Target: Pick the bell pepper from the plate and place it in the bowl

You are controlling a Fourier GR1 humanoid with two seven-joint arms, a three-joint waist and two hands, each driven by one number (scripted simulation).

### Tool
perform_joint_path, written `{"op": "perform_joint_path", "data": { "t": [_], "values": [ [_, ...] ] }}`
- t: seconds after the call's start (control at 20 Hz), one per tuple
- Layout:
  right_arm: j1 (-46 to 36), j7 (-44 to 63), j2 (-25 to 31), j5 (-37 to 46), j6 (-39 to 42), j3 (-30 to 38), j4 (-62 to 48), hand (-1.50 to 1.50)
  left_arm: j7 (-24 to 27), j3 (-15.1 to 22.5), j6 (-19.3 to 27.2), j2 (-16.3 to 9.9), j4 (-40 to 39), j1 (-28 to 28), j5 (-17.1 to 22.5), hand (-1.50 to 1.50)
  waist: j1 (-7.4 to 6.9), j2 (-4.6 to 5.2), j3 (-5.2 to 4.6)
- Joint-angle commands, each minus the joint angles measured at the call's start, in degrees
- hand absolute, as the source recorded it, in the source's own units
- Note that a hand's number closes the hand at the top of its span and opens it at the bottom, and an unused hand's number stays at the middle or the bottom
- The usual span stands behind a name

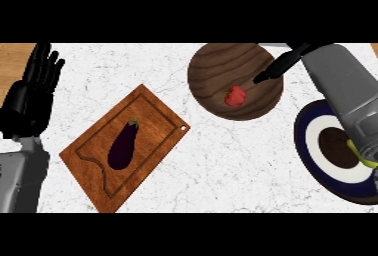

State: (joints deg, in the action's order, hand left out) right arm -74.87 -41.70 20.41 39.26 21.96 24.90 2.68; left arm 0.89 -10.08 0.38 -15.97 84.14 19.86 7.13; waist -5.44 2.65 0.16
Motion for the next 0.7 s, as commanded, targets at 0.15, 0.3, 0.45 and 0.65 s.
{"op": "perform_joint_path", "data": {
  "t": [0.15,0.3,0.45,0.65],
  "values": [
    [0.14,2.37,8.77,-4.55,7.22,4.52,-0.10,-1.50,0.56,0.33,-0.91,-0.01,-0.13,1.40,0.43,0.00,-1.79,1.58,0.14],
    [1.61,1.22,10.98,-5.28,9.15,5.19,0.39,-1.50,1.15,0.62,-1.20,0.34,0.02,0.79,0.44,0.00,-2.34,1.96,0.24],
    [2.55,2.04,12.42,-5.90,10.45,5.77,0.27,-1.50,0.01,1.34,-0.29,0.78,1.54,2.07,0.00,0.00,-2.91,2.09,0.42],
    [2.50,2.76,14.84,-6.56,12.78,6.32,0.85,-1.50,-0.20,0.94,-0.42,0.58,1.25,2.08,0.34,0.00,-3.68,2.40,0.45]
  ]
}}
